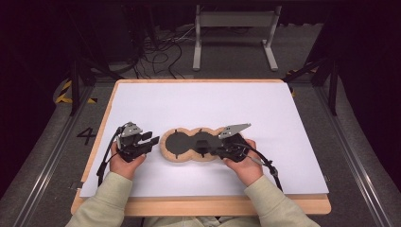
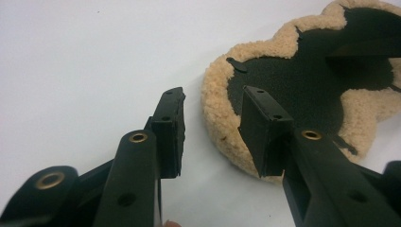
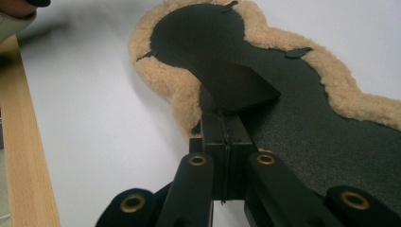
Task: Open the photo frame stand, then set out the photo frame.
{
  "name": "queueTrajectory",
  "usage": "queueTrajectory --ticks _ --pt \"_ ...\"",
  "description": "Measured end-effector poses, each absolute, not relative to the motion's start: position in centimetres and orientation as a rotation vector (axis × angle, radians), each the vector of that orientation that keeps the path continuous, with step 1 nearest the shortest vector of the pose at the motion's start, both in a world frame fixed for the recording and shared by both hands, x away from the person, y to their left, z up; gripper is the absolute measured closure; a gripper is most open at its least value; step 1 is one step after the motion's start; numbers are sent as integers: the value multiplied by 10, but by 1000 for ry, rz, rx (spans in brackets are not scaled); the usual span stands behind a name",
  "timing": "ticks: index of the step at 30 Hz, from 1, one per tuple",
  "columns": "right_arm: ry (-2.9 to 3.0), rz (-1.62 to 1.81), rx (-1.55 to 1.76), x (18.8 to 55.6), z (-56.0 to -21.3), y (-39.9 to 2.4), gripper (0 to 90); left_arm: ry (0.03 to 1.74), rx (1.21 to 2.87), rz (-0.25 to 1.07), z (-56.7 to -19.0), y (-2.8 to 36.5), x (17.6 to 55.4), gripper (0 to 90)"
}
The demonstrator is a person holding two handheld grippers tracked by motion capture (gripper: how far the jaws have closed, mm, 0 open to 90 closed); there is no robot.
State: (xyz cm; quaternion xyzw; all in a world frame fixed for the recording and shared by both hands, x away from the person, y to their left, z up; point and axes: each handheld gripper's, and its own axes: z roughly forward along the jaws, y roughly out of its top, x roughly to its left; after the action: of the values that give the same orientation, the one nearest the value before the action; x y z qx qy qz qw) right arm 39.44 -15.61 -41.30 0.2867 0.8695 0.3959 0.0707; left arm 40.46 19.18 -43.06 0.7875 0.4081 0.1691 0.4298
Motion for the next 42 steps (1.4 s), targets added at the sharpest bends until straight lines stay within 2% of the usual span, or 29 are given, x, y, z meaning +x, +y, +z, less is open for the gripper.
queueTrajectory --ticks 4,15,20,23,37,42 --pt "2630 1174 851 394 -413 -157 900 999 1970 405 -431 193 405 583" --pt "2539 1150 808 387 -393 -181 781 992 1946 381 -426 197 406 524" --pt "2400 1252 880 391 -383 -202 633 1010 1908 349 -423 200 406 457" --pt "2366 1265 903 392 -379 -211 613 1014 1890 351 -421 200 404 430" --pt "2352 1190 1135 405 -382 -233 392 1100 1905 279 -423 198 405 335" --pt "2368 1158 1206 410 -388 -237 304 1159 1933 182 -429 194 411 268"
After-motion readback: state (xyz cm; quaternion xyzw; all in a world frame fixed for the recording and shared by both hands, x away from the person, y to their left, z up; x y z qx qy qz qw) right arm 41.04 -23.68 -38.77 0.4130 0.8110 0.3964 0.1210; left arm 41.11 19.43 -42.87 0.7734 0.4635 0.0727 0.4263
